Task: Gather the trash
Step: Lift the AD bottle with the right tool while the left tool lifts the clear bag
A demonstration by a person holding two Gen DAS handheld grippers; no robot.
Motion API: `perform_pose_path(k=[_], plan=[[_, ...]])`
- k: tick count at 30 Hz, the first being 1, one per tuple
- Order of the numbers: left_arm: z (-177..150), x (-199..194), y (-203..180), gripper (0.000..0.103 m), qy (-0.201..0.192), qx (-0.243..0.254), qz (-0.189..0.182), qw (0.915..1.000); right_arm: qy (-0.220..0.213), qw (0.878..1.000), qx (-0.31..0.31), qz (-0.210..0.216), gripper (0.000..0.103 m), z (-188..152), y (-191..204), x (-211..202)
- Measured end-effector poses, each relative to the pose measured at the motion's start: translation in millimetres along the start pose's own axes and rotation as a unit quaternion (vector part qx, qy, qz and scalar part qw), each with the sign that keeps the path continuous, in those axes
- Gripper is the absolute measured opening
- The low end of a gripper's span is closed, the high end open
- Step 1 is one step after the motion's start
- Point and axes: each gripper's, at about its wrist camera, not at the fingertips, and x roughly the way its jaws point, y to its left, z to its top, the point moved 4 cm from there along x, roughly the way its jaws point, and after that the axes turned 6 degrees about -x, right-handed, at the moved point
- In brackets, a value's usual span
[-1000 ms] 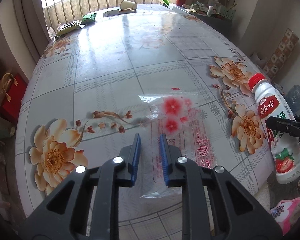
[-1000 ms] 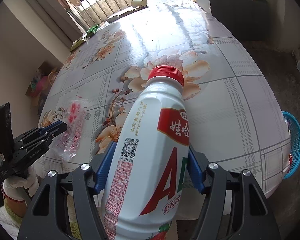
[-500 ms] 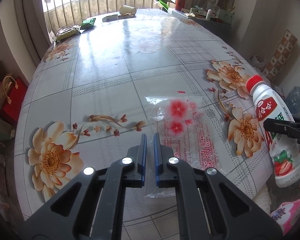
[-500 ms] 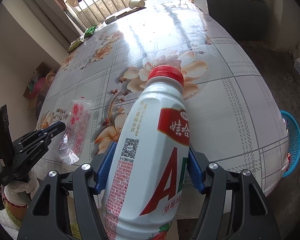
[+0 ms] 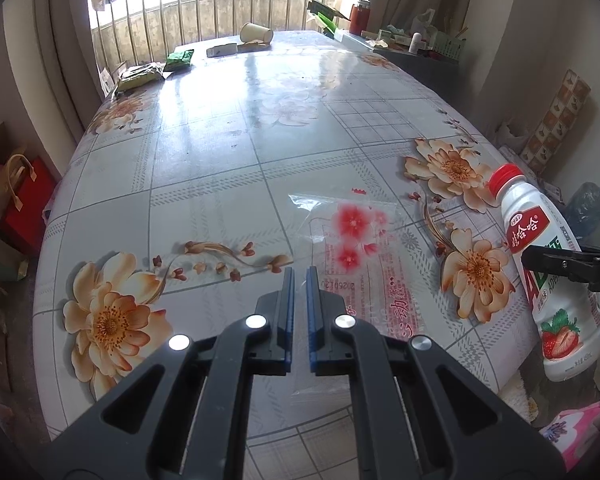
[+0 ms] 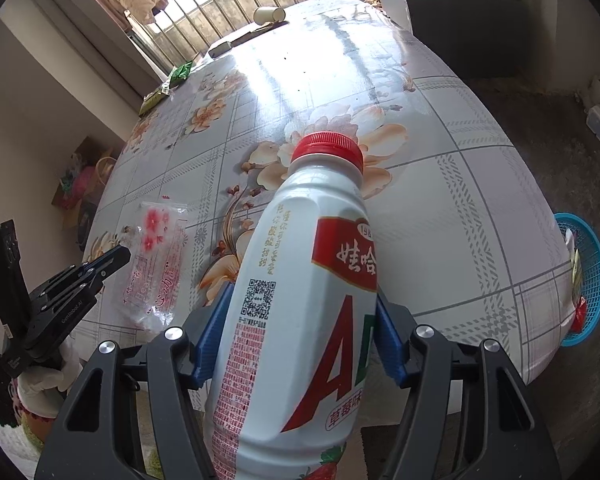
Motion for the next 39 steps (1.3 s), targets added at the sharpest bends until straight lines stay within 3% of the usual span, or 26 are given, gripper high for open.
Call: perform_pose_path(k=[26, 34, 39], plan=[[11, -67, -35, 0.002, -0.066, 0.035, 0.009, 0.9972, -0.064, 0.997, 0.009, 0.041, 0.062, -8, 1, -51], [13, -85, -65, 0.002, -0.082, 0.061, 0.004, 0.9948, -0.096, 0.993, 0.033, 0.053, 0.061, -26, -25, -79], [19, -92, -95, 0.001, -0.086, 0.082, -0.025, 0.9926, -0.118, 0.989, 0.07, 0.059, 0.061, -44, -52, -103]])
